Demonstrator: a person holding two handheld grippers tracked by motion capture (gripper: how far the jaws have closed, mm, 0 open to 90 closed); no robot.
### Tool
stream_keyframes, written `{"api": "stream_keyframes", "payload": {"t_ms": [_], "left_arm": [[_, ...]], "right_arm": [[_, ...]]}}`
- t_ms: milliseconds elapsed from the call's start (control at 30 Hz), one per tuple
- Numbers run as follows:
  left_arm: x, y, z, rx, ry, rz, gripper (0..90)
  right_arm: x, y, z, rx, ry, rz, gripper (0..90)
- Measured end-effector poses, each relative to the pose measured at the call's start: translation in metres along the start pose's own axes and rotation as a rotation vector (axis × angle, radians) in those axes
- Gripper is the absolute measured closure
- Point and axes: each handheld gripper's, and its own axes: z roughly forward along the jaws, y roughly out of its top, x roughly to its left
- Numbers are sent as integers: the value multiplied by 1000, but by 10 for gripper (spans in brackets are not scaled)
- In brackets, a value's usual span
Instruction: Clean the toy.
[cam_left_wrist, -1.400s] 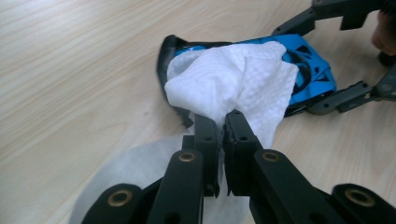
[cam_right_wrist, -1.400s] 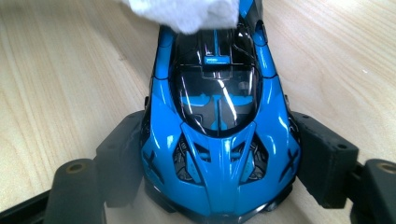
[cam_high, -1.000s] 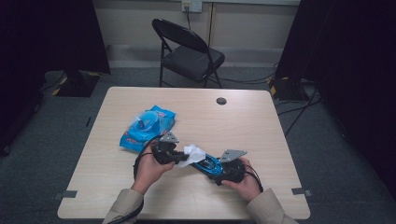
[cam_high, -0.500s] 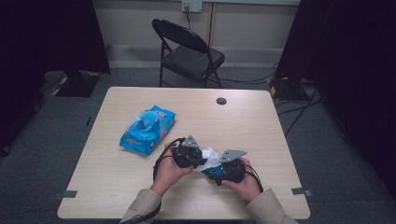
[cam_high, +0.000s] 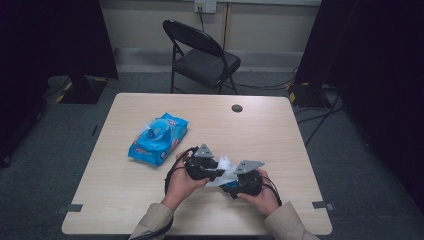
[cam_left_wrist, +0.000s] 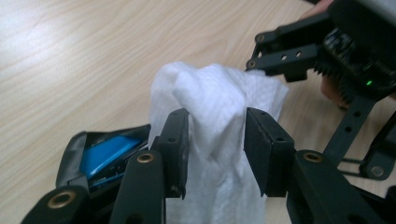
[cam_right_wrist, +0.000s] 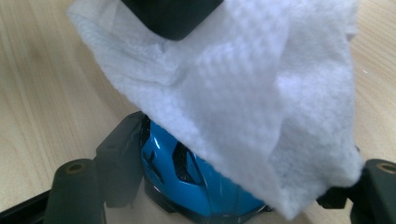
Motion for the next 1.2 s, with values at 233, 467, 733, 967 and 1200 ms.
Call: {"api": "stream_keyframes", "payload": {"t_ms": [233,467,733,967,1200], "left_arm": [[-7,0,14,22,-38,14,613],[-11,0,20,41,-25,51,640],[-20,0,28,44,-65,70,845],[-21,-3,39,65,-101,61,847],[-19,-4,39,64,-105,50,851]], "right_arm": [[0,0,0,0,0,0,260],[0,0,0,1,0,-1,260],[0,0,0,1,0,0,260],[0,0,0,1,0,0,260],[0,0,0,1,0,-1,261]]}}
